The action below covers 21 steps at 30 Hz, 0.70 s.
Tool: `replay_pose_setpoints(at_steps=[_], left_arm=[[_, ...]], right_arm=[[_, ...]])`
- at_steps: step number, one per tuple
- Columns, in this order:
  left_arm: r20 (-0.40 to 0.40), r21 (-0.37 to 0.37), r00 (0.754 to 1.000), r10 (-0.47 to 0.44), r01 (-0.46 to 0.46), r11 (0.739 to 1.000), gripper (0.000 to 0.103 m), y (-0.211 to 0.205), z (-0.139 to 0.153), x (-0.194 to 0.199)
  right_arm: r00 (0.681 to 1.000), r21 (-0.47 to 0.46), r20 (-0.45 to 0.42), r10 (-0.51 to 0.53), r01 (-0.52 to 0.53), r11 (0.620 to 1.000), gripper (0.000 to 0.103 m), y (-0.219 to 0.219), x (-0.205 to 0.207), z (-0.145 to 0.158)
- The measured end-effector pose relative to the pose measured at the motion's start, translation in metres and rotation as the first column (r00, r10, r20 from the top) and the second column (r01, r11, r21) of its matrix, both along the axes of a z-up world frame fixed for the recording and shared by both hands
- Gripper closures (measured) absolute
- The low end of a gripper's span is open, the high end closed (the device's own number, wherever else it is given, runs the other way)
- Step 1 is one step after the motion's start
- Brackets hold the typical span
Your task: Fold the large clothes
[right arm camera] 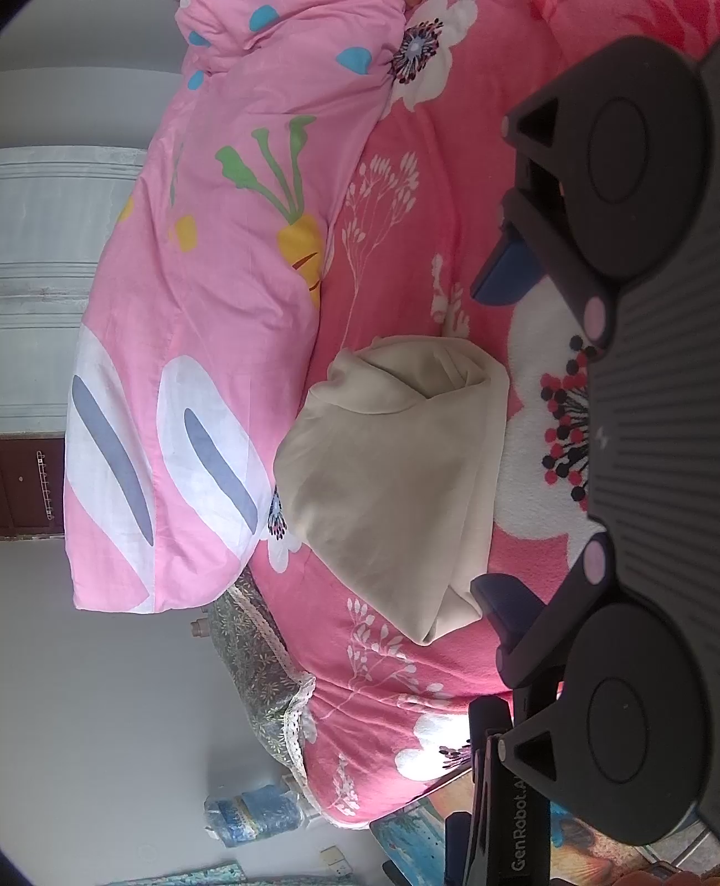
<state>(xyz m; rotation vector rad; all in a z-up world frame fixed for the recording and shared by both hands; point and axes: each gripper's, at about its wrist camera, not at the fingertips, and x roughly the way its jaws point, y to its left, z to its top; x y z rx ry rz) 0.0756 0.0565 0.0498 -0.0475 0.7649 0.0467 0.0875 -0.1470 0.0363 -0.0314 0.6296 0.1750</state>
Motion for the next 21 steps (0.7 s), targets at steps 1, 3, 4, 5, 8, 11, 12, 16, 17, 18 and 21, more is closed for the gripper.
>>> replay_pose_setpoints(at_steps=[1, 3, 4, 5, 8, 11, 12, 16, 17, 18, 21], left_arm=[[-0.001, 0.000, 1.000, 0.000, 0.000, 1.000, 0.000, 0.0000, 0.0000, 0.0000], [-0.001, -0.001, 1.000, 0.002, -0.002, 1.000, 0.000, 0.0010, 0.0006, -0.0001], [-0.001, -0.002, 1.000, 0.002, -0.002, 1.000, 0.000, 0.0002, 0.0000, -0.0002], [-0.001, -0.002, 1.000, 0.002, -0.002, 1.000, 0.000, 0.0005, 0.0003, -0.0002], [0.000, 0.000, 1.000, 0.001, -0.001, 1.000, 0.000, 0.0006, 0.0001, 0.0000], [0.001, 0.001, 1.000, 0.002, -0.002, 1.000, 0.000, 0.0002, -0.0002, -0.0002], [0.001, 0.002, 1.000, 0.001, -0.001, 1.000, 0.000, 0.0007, 0.0001, 0.0000], [0.001, 0.001, 1.000, 0.002, -0.002, 1.000, 0.000, 0.0001, -0.0003, 0.0002], [0.000, 0.000, 1.000, 0.002, -0.002, 1.000, 0.000, 0.0007, 0.0000, 0.0005], [0.001, 0.001, 1.000, 0.002, -0.002, 1.000, 0.000, 0.0002, -0.0003, 0.0002], [0.001, 0.004, 1.000, 0.000, 0.000, 1.000, 0.000, 0.0000, -0.0001, 0.0005]], right_arm=[[1.000, -0.001, 0.000, 0.000, 0.000, 1.000, 0.000, 0.0000, 0.0000, 0.0001], [1.000, -0.005, 0.001, -0.002, 0.002, 1.000, 0.000, 0.0007, -0.0003, 0.0003], [1.000, -0.005, 0.001, -0.002, 0.002, 1.000, 0.000, 0.0003, -0.0012, -0.0001], [1.000, -0.004, 0.001, -0.002, 0.002, 1.000, 0.000, 0.0001, -0.0010, -0.0002], [1.000, -0.003, 0.001, -0.002, 0.002, 1.000, 0.000, 0.0006, -0.0009, -0.0003], [1.000, -0.003, 0.000, -0.001, 0.001, 1.000, 0.000, -0.0001, 0.0001, -0.0002], [1.000, -0.003, -0.001, 0.000, 0.000, 1.000, 0.000, 0.0000, 0.0002, -0.0002], [1.000, -0.004, 0.001, 0.003, -0.003, 1.000, 0.000, 0.0002, -0.0010, -0.0003], [1.000, -0.004, 0.001, 0.002, -0.002, 1.000, 0.000, 0.0003, -0.0009, -0.0003], [1.000, -0.003, 0.001, 0.003, -0.003, 1.000, 0.000, 0.0004, -0.0013, -0.0003], [1.000, -0.003, 0.000, 0.002, -0.002, 1.000, 0.000, 0.0004, -0.0008, -0.0004]])
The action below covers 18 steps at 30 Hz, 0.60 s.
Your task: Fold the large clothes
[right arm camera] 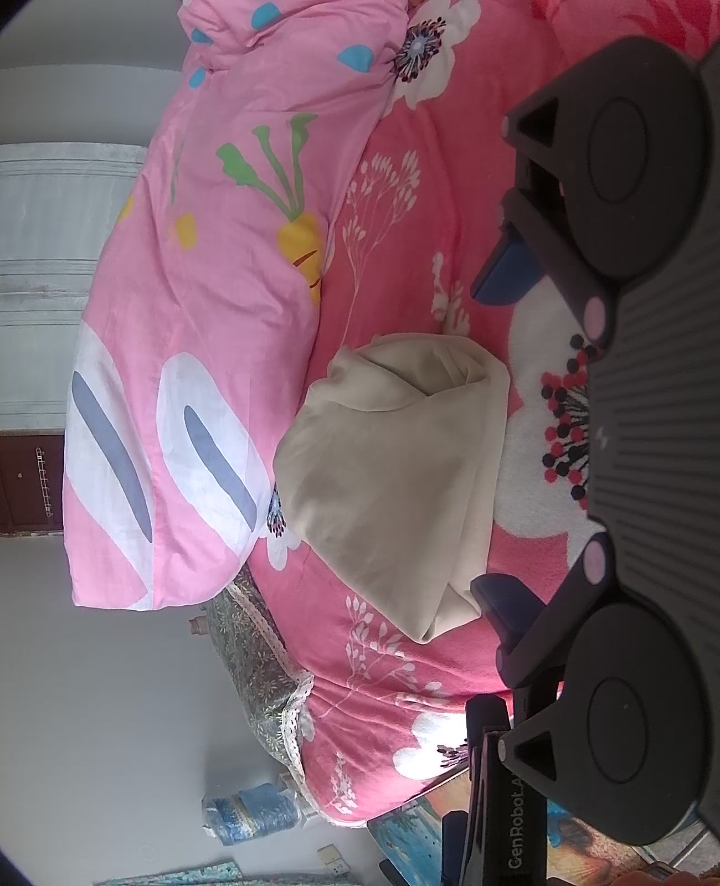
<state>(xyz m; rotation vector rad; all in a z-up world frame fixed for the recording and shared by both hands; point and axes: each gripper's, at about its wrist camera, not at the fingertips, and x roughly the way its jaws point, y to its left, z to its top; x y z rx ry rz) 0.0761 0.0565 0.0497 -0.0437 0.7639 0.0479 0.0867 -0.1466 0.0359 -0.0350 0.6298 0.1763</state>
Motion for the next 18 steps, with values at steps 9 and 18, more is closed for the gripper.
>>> replay_pose_setpoints(at_steps=[9, 18], left_arm=[[0.001, 0.000, 1.000, -0.001, 0.001, 1.000, 0.000, -0.0002, 0.0006, 0.0002], [0.007, 0.008, 1.000, 0.001, -0.001, 1.000, 0.000, -0.0010, 0.0023, -0.0011]], right_arm=[[1.000, 0.003, -0.002, -0.001, 0.001, 1.000, 0.000, -0.0010, 0.0013, 0.0003], [1.000, 0.005, 0.000, 0.006, -0.006, 1.000, 0.000, -0.0006, 0.0016, 0.0014]])
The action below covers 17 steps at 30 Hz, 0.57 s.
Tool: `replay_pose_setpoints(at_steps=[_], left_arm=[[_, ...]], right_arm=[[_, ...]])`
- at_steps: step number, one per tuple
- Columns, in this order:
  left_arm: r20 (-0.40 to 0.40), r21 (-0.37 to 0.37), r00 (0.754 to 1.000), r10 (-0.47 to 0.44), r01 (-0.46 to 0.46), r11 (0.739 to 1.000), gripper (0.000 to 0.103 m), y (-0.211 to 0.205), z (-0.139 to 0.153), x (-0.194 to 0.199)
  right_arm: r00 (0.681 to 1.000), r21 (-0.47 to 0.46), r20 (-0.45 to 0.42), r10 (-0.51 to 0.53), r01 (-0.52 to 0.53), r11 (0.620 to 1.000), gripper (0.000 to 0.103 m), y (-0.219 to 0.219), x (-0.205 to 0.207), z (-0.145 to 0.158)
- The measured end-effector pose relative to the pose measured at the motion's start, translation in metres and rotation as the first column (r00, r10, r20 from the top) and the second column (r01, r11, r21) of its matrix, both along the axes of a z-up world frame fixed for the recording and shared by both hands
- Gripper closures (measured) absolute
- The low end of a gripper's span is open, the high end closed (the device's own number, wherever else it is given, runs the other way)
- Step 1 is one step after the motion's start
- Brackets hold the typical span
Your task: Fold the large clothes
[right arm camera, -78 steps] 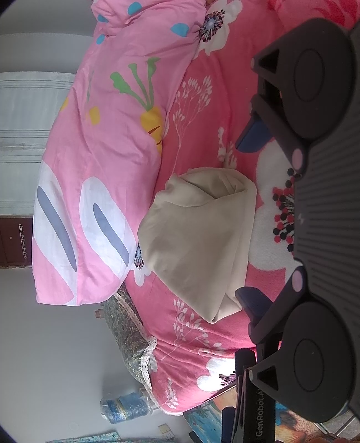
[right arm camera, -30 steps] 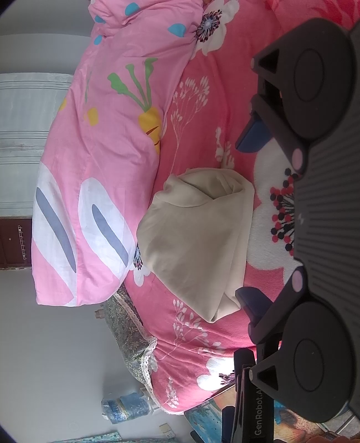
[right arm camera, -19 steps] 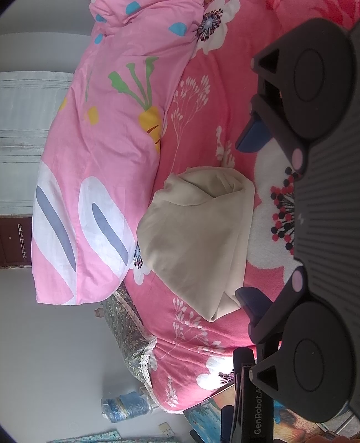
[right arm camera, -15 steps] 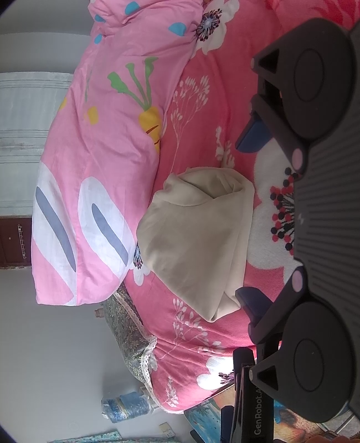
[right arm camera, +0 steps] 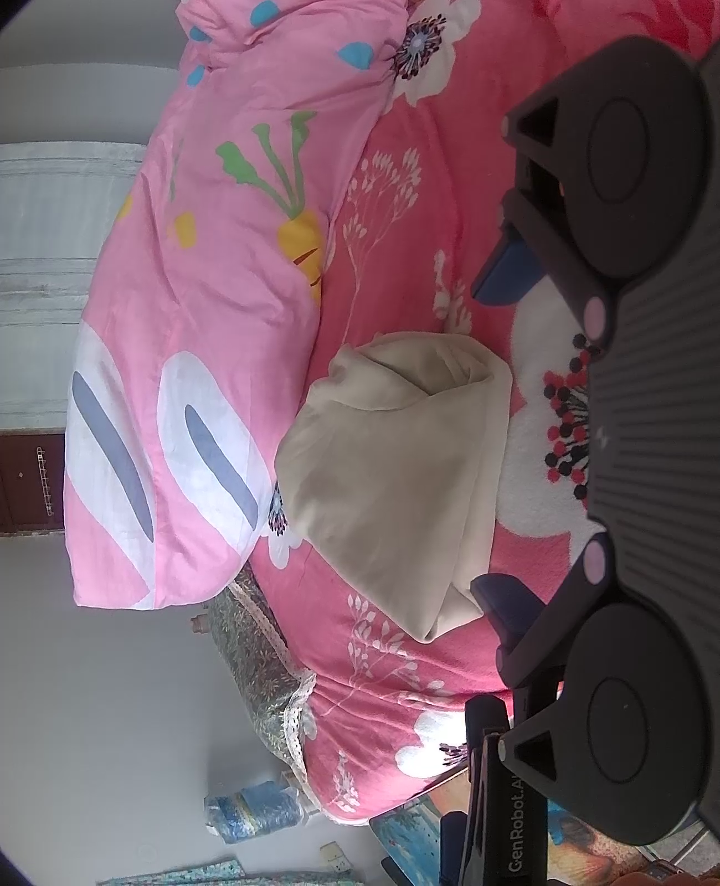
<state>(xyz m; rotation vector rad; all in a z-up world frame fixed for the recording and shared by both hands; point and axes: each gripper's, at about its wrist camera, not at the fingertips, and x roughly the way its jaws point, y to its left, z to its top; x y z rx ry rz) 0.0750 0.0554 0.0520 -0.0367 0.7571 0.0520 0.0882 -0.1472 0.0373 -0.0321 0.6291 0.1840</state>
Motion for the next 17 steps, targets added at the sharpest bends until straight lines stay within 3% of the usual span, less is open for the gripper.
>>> replay_pose_setpoints(at_steps=[17], left_arm=[[0.002, 0.008, 1.000, -0.008, 0.008, 1.000, 0.000, -0.0023, 0.0011, 0.0010]], right_arm=[[1.000, 0.003, -0.006, -0.001, 0.001, 1.000, 0.000, -0.0018, 0.0026, 0.0014]])
